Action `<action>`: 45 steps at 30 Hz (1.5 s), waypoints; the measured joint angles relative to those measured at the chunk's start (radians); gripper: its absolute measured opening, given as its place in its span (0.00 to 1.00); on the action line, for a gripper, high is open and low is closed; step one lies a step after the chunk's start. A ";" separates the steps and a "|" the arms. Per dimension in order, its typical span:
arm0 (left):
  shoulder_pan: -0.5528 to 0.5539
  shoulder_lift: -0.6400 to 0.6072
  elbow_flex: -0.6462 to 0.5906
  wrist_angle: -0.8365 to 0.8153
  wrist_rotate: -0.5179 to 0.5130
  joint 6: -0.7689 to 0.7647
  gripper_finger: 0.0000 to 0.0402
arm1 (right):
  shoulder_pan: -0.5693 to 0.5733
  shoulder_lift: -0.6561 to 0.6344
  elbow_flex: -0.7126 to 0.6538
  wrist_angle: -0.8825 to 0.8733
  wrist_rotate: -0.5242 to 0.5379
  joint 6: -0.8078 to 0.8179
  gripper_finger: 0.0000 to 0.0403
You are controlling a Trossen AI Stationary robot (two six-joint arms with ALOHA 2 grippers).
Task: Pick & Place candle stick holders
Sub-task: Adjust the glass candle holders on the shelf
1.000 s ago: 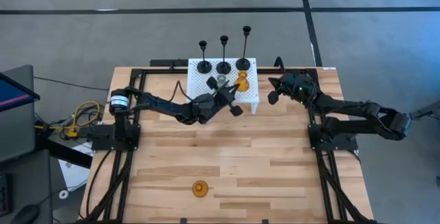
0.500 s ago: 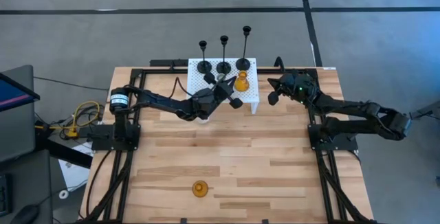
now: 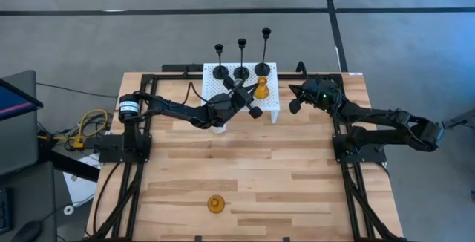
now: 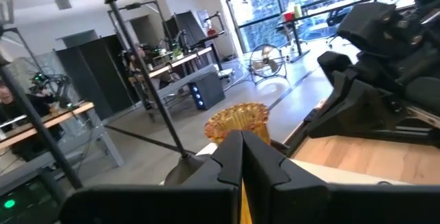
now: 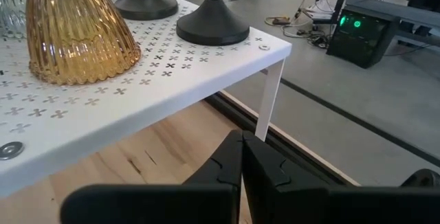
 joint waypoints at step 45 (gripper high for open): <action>-0.072 -0.254 -0.252 -0.167 -0.321 -0.102 0.00 | 0.000 0.000 0.000 0.004 -0.007 -0.002 0.00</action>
